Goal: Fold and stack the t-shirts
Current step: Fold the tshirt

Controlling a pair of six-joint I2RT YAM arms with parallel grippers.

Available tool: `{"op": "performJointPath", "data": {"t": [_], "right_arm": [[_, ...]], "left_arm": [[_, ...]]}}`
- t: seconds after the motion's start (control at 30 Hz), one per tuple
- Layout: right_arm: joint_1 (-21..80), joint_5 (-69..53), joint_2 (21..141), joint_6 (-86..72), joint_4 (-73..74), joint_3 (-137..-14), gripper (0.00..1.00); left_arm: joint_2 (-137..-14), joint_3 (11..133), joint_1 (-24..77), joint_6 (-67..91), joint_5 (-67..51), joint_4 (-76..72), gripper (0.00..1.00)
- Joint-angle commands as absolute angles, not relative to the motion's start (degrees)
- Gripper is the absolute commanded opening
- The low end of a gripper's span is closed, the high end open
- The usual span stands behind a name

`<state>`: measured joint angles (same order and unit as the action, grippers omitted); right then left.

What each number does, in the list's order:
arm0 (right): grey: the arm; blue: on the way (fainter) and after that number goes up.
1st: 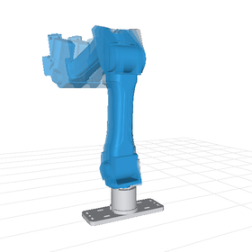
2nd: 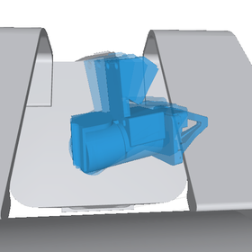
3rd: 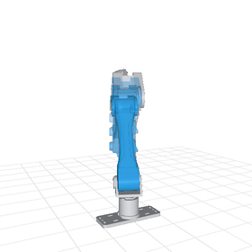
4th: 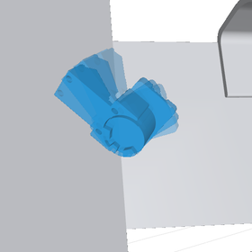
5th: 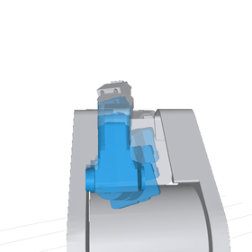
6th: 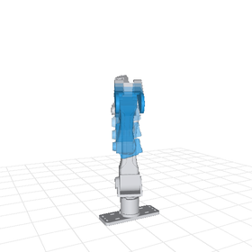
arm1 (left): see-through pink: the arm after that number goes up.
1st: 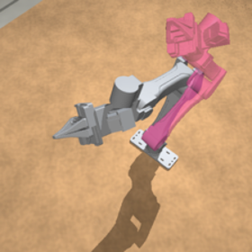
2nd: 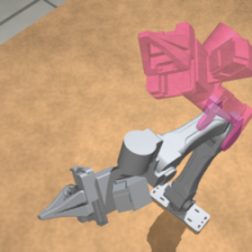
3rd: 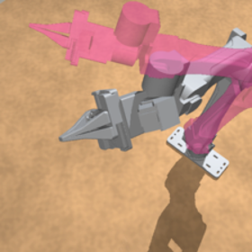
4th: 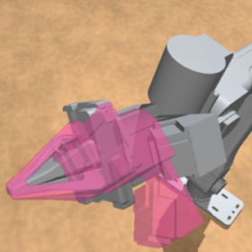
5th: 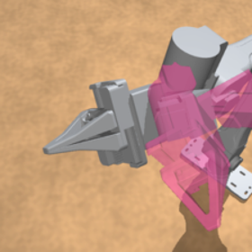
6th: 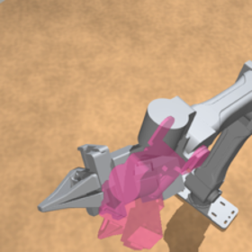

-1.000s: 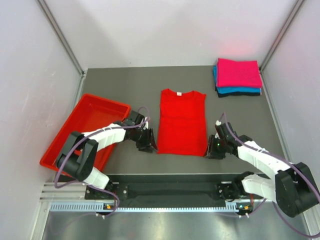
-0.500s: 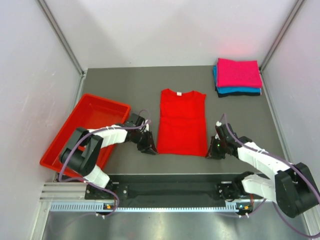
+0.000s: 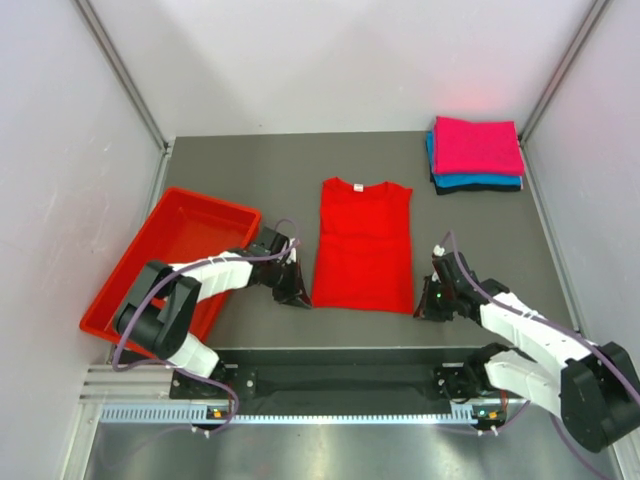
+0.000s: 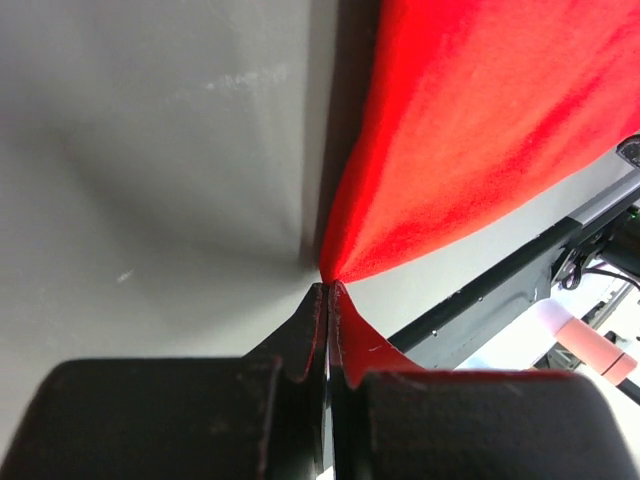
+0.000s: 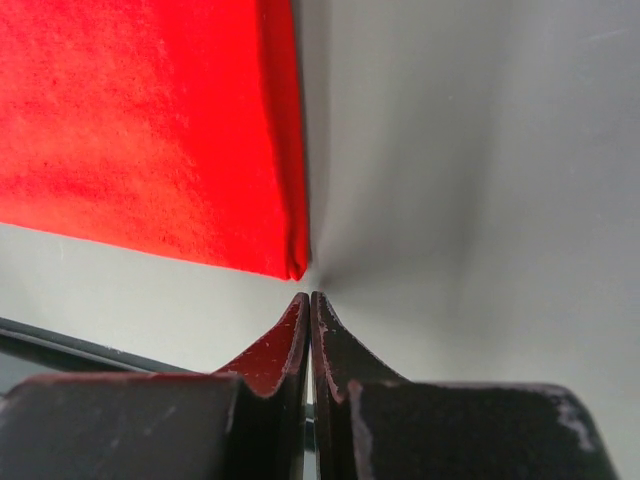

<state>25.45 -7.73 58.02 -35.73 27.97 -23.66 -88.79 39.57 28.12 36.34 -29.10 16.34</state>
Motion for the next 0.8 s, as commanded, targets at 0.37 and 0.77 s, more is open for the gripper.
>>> {"op": "performJointPath", "data": {"t": [0.37,0.77], "right_arm": [[27.0,-6.1,54.9,-38.3,27.9,-27.1,0.43],[29.0,-2.2,64.0,-38.3,26.1,-27.6,0.18]], "left_arm": [[-86.1,38.1,29.2,37.0,-27.1,17.2,0.00],[-86.0,37.5,29.2,37.1,-27.2,17.0,0.00]]}}
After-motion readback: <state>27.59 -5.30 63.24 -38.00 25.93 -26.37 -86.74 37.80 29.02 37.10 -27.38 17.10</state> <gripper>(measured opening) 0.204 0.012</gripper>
